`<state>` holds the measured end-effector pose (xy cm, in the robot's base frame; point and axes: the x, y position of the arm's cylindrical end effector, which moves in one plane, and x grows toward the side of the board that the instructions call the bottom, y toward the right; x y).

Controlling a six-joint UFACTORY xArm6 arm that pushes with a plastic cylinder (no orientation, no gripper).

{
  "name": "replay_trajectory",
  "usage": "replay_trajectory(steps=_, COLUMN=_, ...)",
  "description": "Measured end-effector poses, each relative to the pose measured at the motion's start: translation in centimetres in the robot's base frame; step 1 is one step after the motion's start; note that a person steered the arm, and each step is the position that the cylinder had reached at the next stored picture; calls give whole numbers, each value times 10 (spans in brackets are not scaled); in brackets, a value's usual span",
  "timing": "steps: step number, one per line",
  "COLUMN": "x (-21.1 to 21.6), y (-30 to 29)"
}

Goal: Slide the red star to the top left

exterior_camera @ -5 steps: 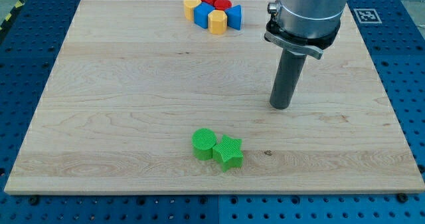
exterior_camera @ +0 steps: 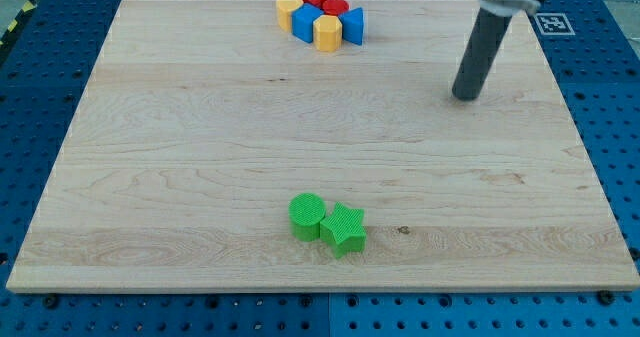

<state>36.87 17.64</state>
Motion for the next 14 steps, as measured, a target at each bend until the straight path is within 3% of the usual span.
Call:
replay_trajectory(steps=3, x=-158, y=-90)
replay_trajectory(steps=4, x=-170, y=-97)
replay_trajectory(steps=6, x=-154, y=-200)
replay_trajectory(steps=7, x=-154, y=-225)
replay_trajectory(steps=11, x=-137, y=-240)
replay_trajectory(steps=14, x=-130, y=-318)
